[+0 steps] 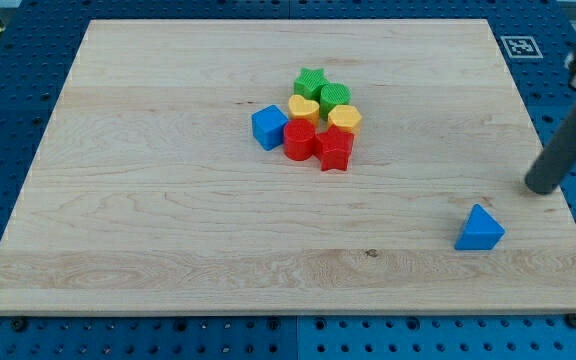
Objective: Push the blue triangle towards the bottom center
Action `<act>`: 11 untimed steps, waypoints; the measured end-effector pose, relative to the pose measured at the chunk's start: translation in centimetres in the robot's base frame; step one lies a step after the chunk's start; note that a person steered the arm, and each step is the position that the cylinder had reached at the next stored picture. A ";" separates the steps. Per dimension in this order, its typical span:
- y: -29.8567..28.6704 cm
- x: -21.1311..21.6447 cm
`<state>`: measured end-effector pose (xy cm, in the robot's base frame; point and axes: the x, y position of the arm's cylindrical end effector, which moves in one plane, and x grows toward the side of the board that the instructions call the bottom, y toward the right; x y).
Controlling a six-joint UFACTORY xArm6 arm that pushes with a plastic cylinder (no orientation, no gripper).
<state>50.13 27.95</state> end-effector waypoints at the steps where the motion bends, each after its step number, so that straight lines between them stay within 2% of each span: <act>1: 0.8 2.7; 2: -0.7 4.9; 4: -0.7 5.3; 5: -2.5 6.0; 8: -15.0 4.7; 11: -19.4 4.7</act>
